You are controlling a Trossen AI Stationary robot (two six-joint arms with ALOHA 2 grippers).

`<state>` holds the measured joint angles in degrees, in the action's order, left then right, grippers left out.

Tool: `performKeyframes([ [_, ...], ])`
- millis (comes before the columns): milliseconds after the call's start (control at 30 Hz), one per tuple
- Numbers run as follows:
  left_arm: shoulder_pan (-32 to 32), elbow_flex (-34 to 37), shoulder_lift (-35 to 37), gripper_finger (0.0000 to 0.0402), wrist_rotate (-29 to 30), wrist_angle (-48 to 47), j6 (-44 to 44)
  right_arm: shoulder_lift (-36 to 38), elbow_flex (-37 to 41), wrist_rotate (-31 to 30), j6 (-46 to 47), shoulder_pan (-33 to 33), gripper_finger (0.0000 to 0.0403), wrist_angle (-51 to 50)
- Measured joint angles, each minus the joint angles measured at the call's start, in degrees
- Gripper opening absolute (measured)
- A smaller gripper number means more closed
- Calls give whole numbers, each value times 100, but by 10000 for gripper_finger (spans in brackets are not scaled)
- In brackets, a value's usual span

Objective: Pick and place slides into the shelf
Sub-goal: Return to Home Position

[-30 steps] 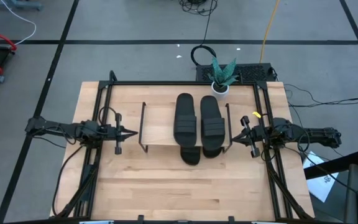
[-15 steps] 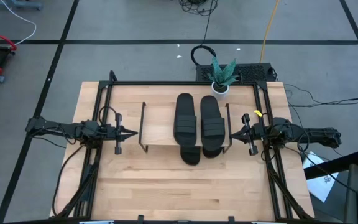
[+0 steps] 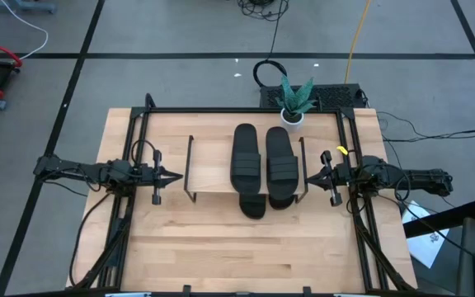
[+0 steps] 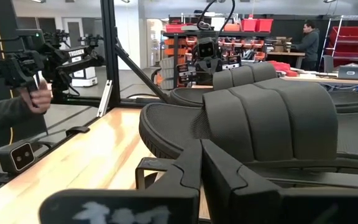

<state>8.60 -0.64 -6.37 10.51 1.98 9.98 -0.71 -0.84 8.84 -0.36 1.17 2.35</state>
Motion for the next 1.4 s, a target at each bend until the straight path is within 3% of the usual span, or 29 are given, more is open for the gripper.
performKeyframes([
  [467,0,0,0,1,-3,1,2,2,1,0,9,0,0,0],
  [800,0,0,0,25,-4,2,4,2,0,0,9,0,0,0],
  [1400,0,0,0,26,-5,2,4,2,0,0,9,0,0,0],
])
